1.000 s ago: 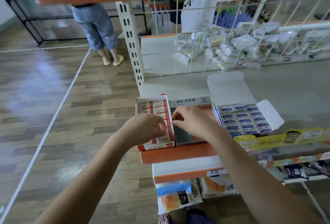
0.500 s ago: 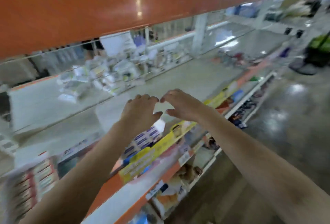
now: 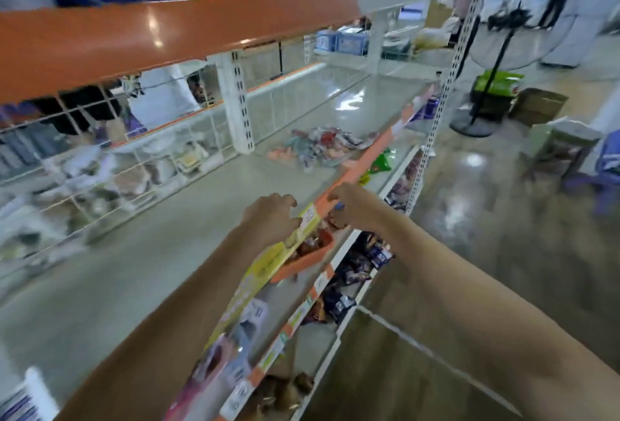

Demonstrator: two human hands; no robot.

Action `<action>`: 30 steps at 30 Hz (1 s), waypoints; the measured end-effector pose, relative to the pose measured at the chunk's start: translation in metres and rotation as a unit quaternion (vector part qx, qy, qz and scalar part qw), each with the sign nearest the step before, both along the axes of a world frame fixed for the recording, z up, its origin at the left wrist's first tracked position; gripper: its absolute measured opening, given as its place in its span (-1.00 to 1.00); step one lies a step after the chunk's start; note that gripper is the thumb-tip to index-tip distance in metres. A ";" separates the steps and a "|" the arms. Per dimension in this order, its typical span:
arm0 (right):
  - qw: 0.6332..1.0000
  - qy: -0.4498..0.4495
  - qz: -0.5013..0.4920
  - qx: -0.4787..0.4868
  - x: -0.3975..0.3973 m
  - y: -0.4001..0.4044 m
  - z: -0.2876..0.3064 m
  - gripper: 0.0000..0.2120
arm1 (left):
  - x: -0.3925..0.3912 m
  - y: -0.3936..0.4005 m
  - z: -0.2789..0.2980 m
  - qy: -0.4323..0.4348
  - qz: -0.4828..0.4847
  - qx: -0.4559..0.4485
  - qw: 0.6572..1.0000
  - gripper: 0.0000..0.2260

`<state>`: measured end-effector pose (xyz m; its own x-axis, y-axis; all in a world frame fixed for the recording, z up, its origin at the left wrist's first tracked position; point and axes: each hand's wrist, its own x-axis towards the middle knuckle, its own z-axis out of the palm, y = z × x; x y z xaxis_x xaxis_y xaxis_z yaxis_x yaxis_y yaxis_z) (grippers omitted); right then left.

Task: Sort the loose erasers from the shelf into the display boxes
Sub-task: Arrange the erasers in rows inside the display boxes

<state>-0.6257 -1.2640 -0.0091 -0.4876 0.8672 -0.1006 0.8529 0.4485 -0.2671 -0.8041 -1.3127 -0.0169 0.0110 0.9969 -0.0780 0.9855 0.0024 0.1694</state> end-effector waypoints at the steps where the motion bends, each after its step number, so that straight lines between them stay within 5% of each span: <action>1: 1.000 0.001 -0.006 0.002 0.004 0.015 -0.002 -0.62 | 0.003 0.016 -0.003 0.001 -0.001 0.000 1.000 -0.58; 15: 0.993 -0.065 -0.088 0.039 0.007 0.182 -0.028 -0.65 | 0.047 0.229 -0.050 -0.081 -0.006 0.061 0.995 -0.59; 21: 0.997 0.010 -0.036 0.068 0.016 0.201 -0.025 -0.80 | 0.053 0.252 -0.067 -0.185 0.036 0.054 0.981 -0.63; 30: 0.969 0.234 0.037 -0.071 0.037 0.224 -0.036 -0.82 | 0.053 0.248 -0.067 -0.067 0.121 0.038 0.990 -0.60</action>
<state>-0.5891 -1.0399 -0.0453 -0.5694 0.8215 0.0307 0.5905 0.4347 -0.6799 -0.7515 -1.0649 -0.0837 -0.2228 0.9747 -0.0166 0.9265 0.2170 0.3075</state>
